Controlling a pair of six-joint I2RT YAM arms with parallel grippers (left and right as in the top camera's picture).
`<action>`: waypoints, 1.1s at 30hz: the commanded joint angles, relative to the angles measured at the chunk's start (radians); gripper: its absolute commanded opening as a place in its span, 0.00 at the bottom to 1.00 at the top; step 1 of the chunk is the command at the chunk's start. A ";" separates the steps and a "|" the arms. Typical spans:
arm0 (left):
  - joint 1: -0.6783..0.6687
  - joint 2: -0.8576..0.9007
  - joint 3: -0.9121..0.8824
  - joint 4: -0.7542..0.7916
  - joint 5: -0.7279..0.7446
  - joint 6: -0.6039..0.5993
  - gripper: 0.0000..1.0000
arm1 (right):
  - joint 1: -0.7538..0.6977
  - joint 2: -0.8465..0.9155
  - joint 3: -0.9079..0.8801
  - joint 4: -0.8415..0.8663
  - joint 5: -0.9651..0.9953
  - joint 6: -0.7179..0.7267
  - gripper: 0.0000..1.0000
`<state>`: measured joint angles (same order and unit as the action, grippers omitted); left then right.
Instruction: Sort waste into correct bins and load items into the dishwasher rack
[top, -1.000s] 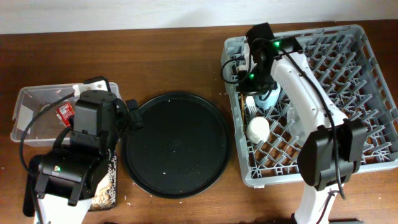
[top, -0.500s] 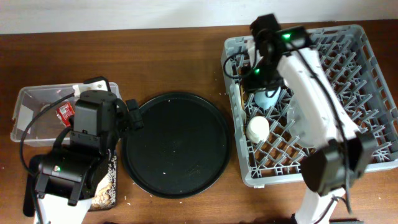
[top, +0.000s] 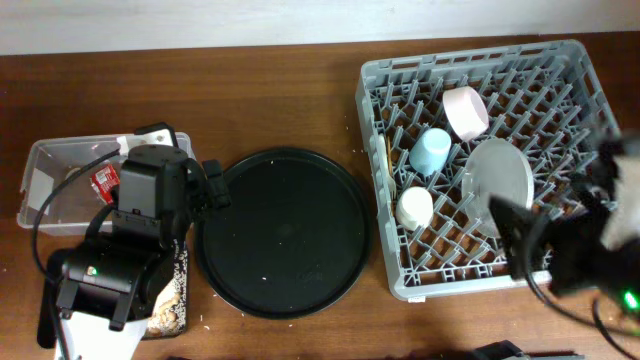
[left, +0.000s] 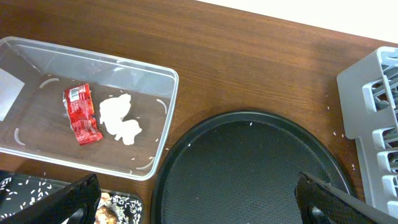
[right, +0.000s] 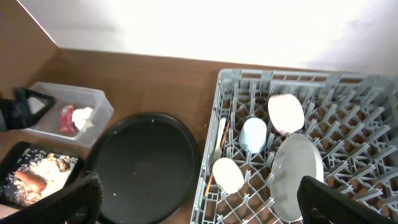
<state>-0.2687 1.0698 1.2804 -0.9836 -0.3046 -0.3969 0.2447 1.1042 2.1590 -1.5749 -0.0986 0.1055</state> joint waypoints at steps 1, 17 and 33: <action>0.003 -0.003 0.013 0.001 -0.014 0.008 0.99 | -0.002 -0.071 0.000 -0.002 -0.002 0.006 0.99; 0.003 -0.003 0.013 0.001 -0.014 0.008 0.99 | 0.074 -0.273 -0.010 -0.008 -0.002 0.006 0.99; 0.003 -0.003 0.013 -0.002 -0.014 0.008 0.99 | -0.137 -0.969 -1.389 0.928 0.047 0.007 0.99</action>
<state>-0.2687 1.0698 1.2812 -0.9844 -0.3042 -0.3969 0.1360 0.1963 0.9668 -0.7769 -0.0235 0.1055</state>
